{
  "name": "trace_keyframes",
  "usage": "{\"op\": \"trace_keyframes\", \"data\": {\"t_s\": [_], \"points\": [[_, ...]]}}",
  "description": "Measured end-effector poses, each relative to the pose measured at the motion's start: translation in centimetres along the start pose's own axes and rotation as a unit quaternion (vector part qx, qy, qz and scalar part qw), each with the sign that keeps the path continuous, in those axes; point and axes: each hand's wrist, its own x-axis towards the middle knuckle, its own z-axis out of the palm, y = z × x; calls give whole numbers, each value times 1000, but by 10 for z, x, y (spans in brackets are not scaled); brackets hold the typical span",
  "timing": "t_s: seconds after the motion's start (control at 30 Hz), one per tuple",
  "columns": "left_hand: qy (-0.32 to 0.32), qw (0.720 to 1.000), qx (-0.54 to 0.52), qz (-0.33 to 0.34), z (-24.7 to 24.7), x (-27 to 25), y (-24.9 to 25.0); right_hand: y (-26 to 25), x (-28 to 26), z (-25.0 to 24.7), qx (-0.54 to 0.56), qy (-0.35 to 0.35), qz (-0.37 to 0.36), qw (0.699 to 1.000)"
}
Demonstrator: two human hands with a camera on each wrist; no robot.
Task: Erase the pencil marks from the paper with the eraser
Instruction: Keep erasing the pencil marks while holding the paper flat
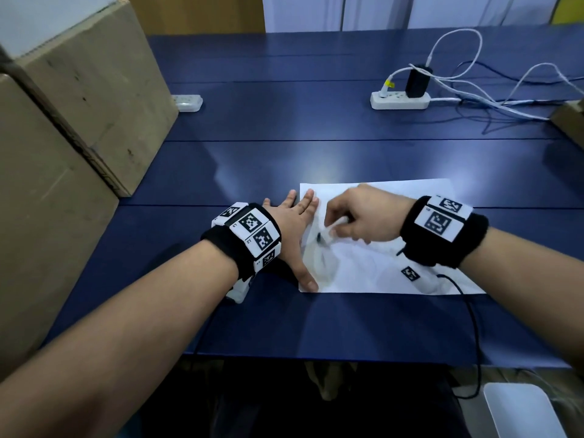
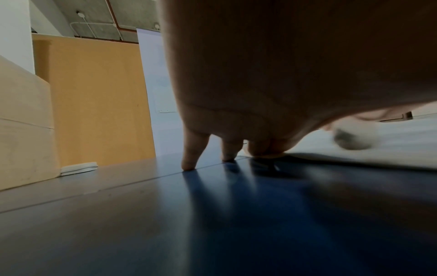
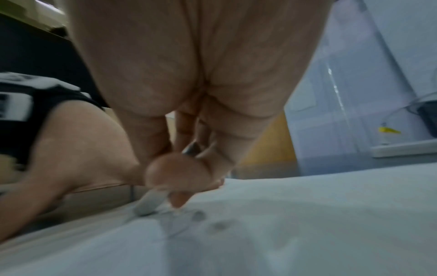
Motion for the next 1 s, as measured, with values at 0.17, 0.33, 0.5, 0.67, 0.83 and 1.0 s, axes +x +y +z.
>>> {"op": "trace_keyframes", "data": {"t_s": [0.17,0.33,0.5,0.67,0.83,1.0], "points": [[6,1000,1,-2,1,1,1,-16,-13,10,8,-124,-49,991],[2,1000,3,2,0,0,0,1,5,-5,-25,19,25,999],[-4,1000,6,-8,-1,0,2,-11,-14,2,12,-104,-33,994],[-11,1000,6,-11,-3,-2,4,-5,-4,-2,-28,-66,-13,997],[-6,1000,6,-7,-2,-2,2,2,1,-7,-40,4,13,999],[-14,1000,4,-13,-3,1,3,-12,-13,5,-2,-148,-32,988]]}}
